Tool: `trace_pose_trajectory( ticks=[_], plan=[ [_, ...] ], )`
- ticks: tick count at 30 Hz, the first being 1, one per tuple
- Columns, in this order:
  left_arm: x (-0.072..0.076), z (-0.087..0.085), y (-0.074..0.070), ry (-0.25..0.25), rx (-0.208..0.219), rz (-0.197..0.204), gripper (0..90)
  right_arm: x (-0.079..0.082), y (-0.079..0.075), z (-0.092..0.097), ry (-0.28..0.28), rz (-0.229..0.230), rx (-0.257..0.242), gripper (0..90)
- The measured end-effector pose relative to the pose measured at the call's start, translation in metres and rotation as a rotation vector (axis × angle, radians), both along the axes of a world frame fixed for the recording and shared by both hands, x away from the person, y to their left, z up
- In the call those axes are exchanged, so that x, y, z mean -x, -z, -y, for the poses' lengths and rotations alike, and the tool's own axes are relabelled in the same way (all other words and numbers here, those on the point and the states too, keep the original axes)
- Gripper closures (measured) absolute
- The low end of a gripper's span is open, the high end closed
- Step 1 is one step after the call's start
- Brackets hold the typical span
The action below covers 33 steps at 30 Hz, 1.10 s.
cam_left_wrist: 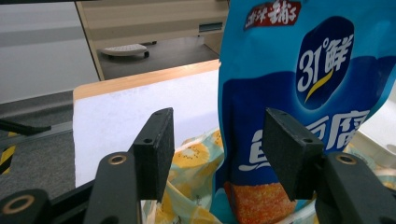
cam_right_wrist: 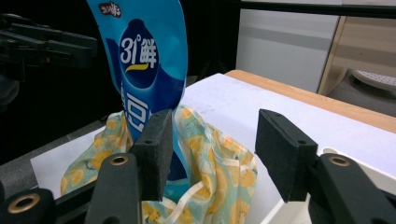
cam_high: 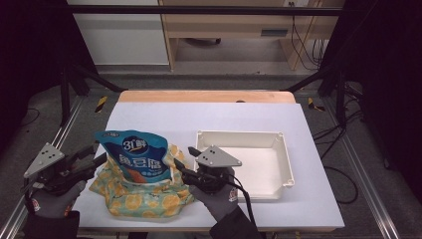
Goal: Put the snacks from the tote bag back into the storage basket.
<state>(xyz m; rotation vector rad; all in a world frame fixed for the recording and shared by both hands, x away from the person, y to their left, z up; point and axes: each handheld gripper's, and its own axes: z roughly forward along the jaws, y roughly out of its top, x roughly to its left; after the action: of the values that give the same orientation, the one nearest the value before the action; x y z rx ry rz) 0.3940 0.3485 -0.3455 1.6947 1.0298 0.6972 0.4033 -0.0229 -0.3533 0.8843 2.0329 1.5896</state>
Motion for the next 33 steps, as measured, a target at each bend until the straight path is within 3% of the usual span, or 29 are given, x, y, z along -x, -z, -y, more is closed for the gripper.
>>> trace_pose_trajectory(
  ticks=[12, 24, 33],
  plan=[
    [-0.009, 0.005, -0.014, 0.010, 0.013, 0.028, 44.3, -0.011, -0.017, -0.019, -0.032, 0.012, -0.015, 49.1],
    [-0.020, 0.018, -0.021, 0.029, 0.005, 0.038, 51.0, -0.023, -0.019, -0.031, -0.032, -0.012, -0.025, 57.7],
    [-0.023, 0.016, -0.017, 0.049, 0.031, 0.022, 59.6, -0.026, -0.017, -0.038, -0.038, -0.027, -0.010, 66.3]
  ],
)
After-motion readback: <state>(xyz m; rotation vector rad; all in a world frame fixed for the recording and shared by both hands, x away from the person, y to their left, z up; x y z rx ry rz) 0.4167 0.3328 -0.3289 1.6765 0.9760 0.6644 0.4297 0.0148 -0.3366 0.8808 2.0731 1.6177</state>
